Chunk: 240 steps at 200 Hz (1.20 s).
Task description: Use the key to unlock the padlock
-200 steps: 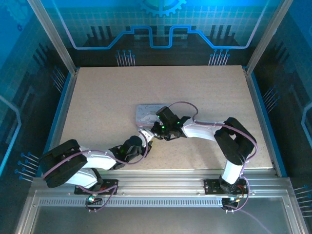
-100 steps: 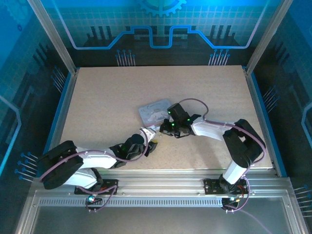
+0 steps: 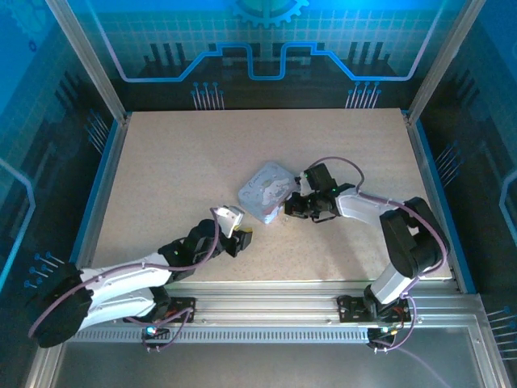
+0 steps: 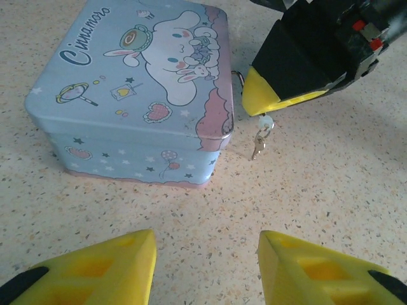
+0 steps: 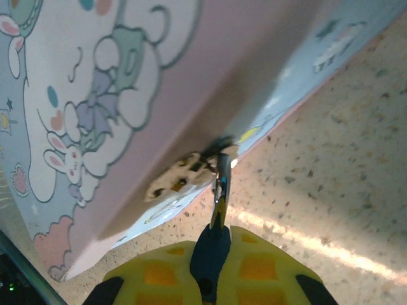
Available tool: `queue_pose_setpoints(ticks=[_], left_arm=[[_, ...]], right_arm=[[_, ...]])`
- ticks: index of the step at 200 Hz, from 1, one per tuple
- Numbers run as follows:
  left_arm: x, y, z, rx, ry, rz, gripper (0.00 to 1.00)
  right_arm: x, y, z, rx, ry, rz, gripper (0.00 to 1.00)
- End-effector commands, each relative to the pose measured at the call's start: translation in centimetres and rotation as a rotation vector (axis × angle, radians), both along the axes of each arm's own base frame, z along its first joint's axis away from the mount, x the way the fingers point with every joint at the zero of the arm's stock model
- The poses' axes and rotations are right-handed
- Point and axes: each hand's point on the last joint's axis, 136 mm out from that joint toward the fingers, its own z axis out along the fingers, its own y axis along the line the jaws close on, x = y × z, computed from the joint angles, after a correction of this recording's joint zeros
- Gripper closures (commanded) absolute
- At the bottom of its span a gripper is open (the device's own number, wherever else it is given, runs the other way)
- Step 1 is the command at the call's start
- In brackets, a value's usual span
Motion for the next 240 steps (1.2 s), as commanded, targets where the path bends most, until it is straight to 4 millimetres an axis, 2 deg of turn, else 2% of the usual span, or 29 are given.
queue_pose_setpoints(ticks=[1,58,79,101,126,185,199,240], left_arm=[[-0.8,0.4,-1.0,0.018,0.052,-0.013,0.53],[-0.5,0.2,-0.9,0.003,0.053,-0.017,0.54],[-0.4,0.3,-0.9,0.004,0.048,-0.018,0.54],[-0.3,0.3,-0.9,0.002,0.047,-0.020,0.54],[-0.2,0.3,-0.8,-0.004,0.044,-0.022,0.54],[0.1,0.0,-1.1,-0.007,0.051,-0.028,0.54],[0.1,0.0,-1.2,-0.008,0.054,-0.029,0.54],[-0.2,0.5,-1.5,-0.005,0.061,-0.019,0.54]], right_arm=[[0.3,0.3,-0.2,0.119,-0.008,0.049,1.00],[0.8,0.2,-2.3,0.246,0.032,-0.017,1.00],[1.2,0.3,-2.0,0.265,0.018,-0.049,1.00],[1.2,-0.7,-2.2,0.236,0.025,-0.131,1.00],[1.9,-1.4,-1.5,0.237,-0.011,-0.209,1.00],[3.0,-1.1,0.3,0.242,-0.034,-0.241,1.00],[2.8,-1.6,-0.4,0.210,0.001,-0.272,1.00],[3.4,-2.4,-1.1,0.157,0.037,-0.347,1.00]])
